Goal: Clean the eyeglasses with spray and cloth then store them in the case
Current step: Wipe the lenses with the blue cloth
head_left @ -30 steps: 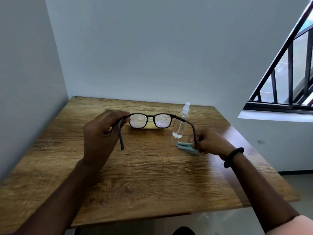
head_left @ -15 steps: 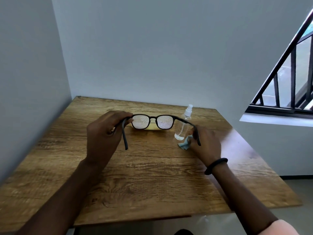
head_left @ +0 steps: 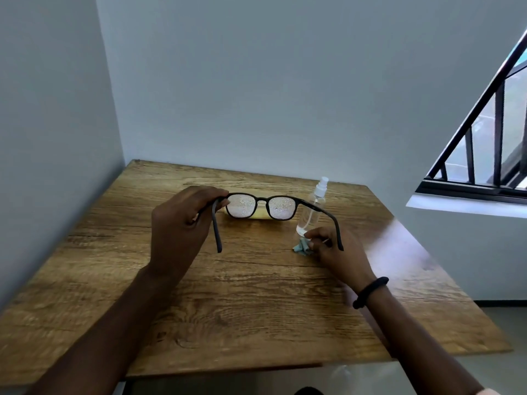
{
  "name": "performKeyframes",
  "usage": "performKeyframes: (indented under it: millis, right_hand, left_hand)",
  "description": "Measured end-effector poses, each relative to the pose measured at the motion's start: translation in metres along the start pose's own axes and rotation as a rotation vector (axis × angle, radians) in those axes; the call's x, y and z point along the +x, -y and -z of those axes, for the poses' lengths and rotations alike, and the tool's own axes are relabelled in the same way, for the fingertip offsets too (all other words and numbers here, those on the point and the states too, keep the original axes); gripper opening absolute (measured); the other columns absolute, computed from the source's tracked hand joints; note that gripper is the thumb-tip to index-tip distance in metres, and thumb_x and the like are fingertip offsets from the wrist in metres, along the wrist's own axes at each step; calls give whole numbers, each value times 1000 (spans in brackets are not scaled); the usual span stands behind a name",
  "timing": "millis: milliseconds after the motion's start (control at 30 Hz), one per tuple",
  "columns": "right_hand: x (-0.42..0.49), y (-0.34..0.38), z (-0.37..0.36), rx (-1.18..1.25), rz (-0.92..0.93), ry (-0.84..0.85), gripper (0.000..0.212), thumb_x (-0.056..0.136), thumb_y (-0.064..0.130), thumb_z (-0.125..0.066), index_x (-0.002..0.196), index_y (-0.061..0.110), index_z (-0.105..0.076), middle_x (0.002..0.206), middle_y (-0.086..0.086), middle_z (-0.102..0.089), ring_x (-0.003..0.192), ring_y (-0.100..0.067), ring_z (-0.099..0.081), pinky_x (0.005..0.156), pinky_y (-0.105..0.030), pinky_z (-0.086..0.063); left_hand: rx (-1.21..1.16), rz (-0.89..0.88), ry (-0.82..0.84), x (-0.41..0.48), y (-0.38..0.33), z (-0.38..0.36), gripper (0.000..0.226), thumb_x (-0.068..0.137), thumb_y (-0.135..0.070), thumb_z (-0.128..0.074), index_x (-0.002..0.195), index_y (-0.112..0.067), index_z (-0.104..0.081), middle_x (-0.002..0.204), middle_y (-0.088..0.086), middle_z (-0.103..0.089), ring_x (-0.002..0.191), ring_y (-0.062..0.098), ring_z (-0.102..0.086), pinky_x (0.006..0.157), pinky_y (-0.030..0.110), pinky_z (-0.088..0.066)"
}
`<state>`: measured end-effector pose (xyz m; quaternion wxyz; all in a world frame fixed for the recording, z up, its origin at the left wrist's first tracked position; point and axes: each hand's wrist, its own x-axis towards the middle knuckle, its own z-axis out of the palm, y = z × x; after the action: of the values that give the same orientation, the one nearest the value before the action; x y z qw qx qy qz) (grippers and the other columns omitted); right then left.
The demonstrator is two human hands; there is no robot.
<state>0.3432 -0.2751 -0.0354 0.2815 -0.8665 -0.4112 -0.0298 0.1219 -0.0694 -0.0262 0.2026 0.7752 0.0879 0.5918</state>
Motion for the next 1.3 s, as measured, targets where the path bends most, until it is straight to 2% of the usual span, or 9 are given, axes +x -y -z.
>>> performKeyframes:
  millis: [133,400,467,600,667,867,967,1067,1300]
  right_hand:
    - [7,1,-5,-47,-22,54,16,91,27,-71,106,31,-77,89,19,-69,76,6,-57,59,-15,-40]
    - [-1,4,4,-58,8,33,8,83,30,-79,86,28,-72,99,11,-62,89,-9,-56,67,-22,-40]
    - [-13,13,18,124,-18,6,6,85,23,-79,85,21,-73,91,6,-71,84,-13,-63,69,-27,-47]
    - [-36,36,43,956,-69,163,15,85,8,-71,99,3,-74,94,-17,-77,84,-25,-71,79,-35,-55]
    - [-43,53,45,1031,-45,206,23,83,9,-71,105,8,-77,100,-18,-77,90,-25,-71,82,-37,-56]
    - [-44,110,28,878,173,111,14,81,5,-77,92,12,-76,91,-4,-79,89,-15,-75,77,-28,-59]
    - [-34,132,13,494,414,-250,16,84,4,-79,97,14,-75,89,9,-77,85,-5,-73,74,-18,-56]
    - [-19,140,0,116,601,-502,12,90,10,-71,101,11,-73,96,3,-76,86,-12,-71,71,-32,-58]
    - [4,145,-25,-71,593,-519,11,90,10,-65,98,10,-73,98,-5,-70,87,-24,-62,62,-38,-51]
  left_hand:
    - [7,-3,-2,0,0,1,18,88,1,-79,106,-3,-79,102,4,-78,95,11,-73,87,23,-57]
    - [-6,4,-9,0,1,2,19,88,2,-79,107,-3,-79,102,0,-76,95,8,-72,85,24,-58]
    - [-4,3,-24,0,1,2,18,88,1,-79,106,-3,-79,101,0,-77,93,10,-73,83,27,-59]
    - [-8,3,-50,2,0,1,17,87,-2,-81,104,-3,-79,98,3,-78,91,13,-75,81,31,-60]
    - [-3,-5,-56,2,-1,1,17,87,-2,-82,104,-3,-79,98,3,-78,91,12,-74,82,29,-60]
    - [3,1,-66,3,-1,4,19,83,2,-83,102,-3,-80,99,1,-78,93,6,-74,86,16,-55]
    - [23,-12,-64,3,-1,5,22,83,4,-83,103,-4,-80,101,-3,-76,94,2,-71,87,11,-52]
    - [13,-20,-68,3,1,6,22,84,3,-81,106,-3,-79,102,-3,-75,98,2,-71,89,11,-52]
    - [-8,-7,-58,0,6,5,18,93,-9,-75,109,-5,-79,102,2,-78,96,9,-74,82,27,-60]
